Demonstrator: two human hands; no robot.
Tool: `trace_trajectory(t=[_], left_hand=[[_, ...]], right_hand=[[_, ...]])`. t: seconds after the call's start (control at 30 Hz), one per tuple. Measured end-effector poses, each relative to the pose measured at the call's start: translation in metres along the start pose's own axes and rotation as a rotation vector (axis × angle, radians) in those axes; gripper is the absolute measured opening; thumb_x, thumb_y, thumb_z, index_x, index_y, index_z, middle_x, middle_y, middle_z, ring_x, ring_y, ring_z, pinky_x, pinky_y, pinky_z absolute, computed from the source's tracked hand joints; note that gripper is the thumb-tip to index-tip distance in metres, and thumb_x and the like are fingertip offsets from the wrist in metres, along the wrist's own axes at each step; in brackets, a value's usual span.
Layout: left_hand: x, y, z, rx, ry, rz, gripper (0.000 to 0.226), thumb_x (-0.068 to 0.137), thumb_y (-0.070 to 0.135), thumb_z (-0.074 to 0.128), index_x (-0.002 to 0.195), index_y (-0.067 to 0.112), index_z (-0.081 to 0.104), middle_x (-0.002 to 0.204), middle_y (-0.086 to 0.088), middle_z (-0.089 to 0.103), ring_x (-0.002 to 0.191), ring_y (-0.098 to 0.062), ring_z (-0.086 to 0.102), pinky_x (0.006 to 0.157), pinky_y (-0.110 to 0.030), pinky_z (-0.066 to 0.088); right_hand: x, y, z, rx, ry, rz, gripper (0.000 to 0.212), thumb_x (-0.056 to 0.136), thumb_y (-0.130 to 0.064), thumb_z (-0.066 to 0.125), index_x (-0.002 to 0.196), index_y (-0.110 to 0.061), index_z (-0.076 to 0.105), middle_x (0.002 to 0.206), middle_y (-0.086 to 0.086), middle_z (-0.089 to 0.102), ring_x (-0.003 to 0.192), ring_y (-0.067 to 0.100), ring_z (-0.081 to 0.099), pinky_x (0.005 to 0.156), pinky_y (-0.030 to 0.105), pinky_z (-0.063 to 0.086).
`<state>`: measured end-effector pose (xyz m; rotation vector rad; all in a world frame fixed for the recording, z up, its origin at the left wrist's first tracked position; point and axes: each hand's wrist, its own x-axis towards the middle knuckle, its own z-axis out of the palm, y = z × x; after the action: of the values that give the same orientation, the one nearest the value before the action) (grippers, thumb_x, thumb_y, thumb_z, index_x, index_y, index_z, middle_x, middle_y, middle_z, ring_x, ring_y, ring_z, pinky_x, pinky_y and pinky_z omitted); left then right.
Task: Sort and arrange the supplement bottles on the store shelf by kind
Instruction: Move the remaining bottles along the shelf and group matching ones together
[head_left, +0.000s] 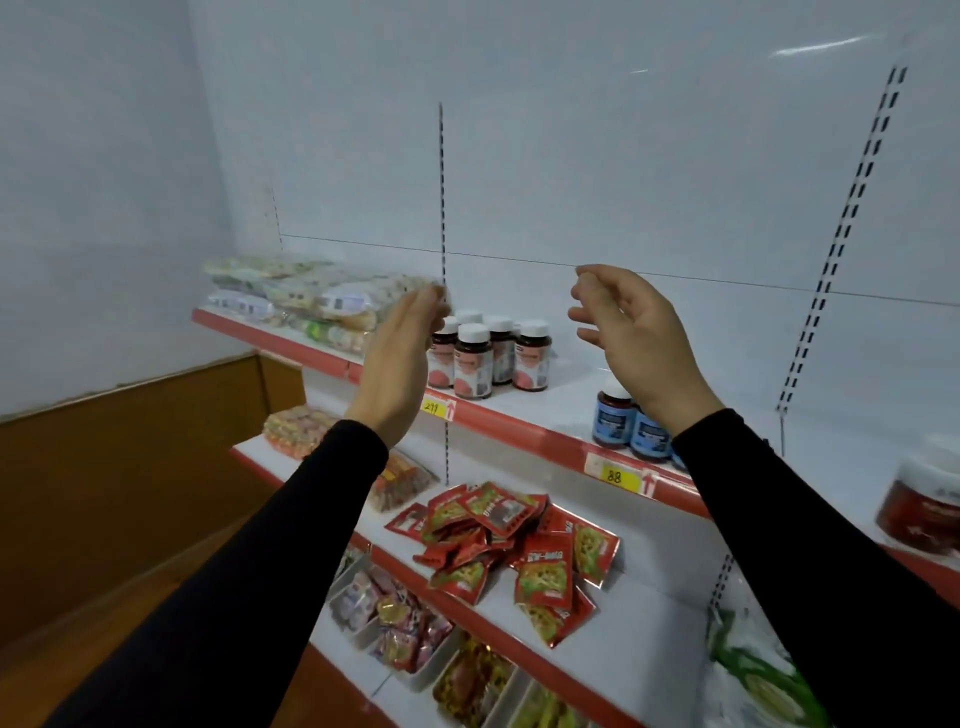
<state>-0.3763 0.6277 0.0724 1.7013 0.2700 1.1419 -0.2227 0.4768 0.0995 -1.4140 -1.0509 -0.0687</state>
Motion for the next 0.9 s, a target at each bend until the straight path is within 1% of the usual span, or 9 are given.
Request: trace_trajectory(t=[0.13,0.23,0.3,0.4,0.57,0.73,0.83,0.9], left_hand=[[0.034,-0.023,-0.043,0.001,-0.045,-0.005,0.028,0.101,0.049,0.034,0.111,0.038,0.057,0.123,0.007,0.063,0.113,-0.004,0.059,0.097,-0.026,0.044],[0.062,-0.040,-0.061,-0.009,-0.065,-0.011,0.028,0.100,0.049,0.035,0.112,0.036,0.058,0.122,0.004,0.064,0.113,-0.008,0.059,0.100,-0.029,0.045],[0.082,-0.051,-0.067,-0.023,-0.074,-0.013,0.030,0.100,0.048,0.036,0.114,0.033,0.058,0.122,0.003,0.064,0.113,-0.009,0.060,0.100,-0.031,0.045],[0.115,-0.071,-0.067,-0.039,-0.107,-0.021,0.036,0.098,0.046,0.038,0.121,0.027,0.058,0.123,0.001,0.063,0.114,-0.011,0.059,0.102,-0.034,0.044],[0.173,-0.102,-0.054,-0.039,-0.159,-0.023,0.047,0.088,0.053,0.041,0.120,0.026,0.061,0.118,0.004,0.066,0.112,-0.010,0.061,0.101,-0.033,0.045],[0.242,-0.130,-0.038,0.010,-0.212,-0.077,0.044,0.087,0.054,0.045,0.115,0.025,0.063,0.112,0.005,0.067,0.108,-0.012,0.062,0.102,-0.039,0.046],[0.279,-0.146,-0.027,0.055,-0.268,-0.125,0.041,0.094,0.050,0.043,0.117,0.022,0.062,0.113,0.004,0.067,0.107,-0.013,0.062,0.102,-0.041,0.046],[0.305,-0.160,-0.017,0.121,-0.329,-0.169,0.038,0.096,0.049,0.043,0.117,0.022,0.061,0.113,0.002,0.066,0.106,-0.015,0.062,0.103,-0.042,0.045]], right_hand=[[0.021,0.009,0.047,-0.049,0.030,0.025,0.020,0.086,-0.056,0.053,0.097,-0.044,0.063,0.107,-0.018,0.067,0.110,0.010,0.063,0.100,0.045,0.049],[0.039,0.017,0.068,-0.082,0.072,0.044,0.013,0.090,-0.051,0.053,0.093,-0.045,0.063,0.100,-0.021,0.067,0.105,0.010,0.065,0.098,0.045,0.051],[0.053,0.022,0.077,-0.097,0.097,0.054,0.012,0.091,-0.049,0.053,0.092,-0.043,0.064,0.096,-0.021,0.068,0.100,0.010,0.067,0.096,0.045,0.052],[0.080,0.035,0.086,-0.136,0.134,0.065,0.014,0.092,-0.048,0.055,0.095,-0.038,0.064,0.099,-0.018,0.067,0.096,0.007,0.068,0.096,0.043,0.052],[0.139,0.067,0.095,-0.181,0.156,0.071,0.018,0.090,-0.052,0.057,0.096,-0.036,0.065,0.102,-0.016,0.068,0.095,0.004,0.068,0.096,0.041,0.052],[0.205,0.098,0.101,-0.261,0.117,0.119,0.031,0.089,-0.056,0.055,0.098,-0.029,0.066,0.101,-0.013,0.068,0.100,0.012,0.066,0.096,0.042,0.052],[0.233,0.117,0.103,-0.319,0.086,0.166,0.032,0.089,-0.056,0.054,0.097,-0.027,0.066,0.100,-0.012,0.067,0.100,0.013,0.066,0.095,0.042,0.052],[0.251,0.134,0.106,-0.373,0.044,0.222,0.034,0.088,-0.057,0.055,0.100,-0.027,0.066,0.103,-0.010,0.067,0.101,0.014,0.065,0.096,0.041,0.052]])
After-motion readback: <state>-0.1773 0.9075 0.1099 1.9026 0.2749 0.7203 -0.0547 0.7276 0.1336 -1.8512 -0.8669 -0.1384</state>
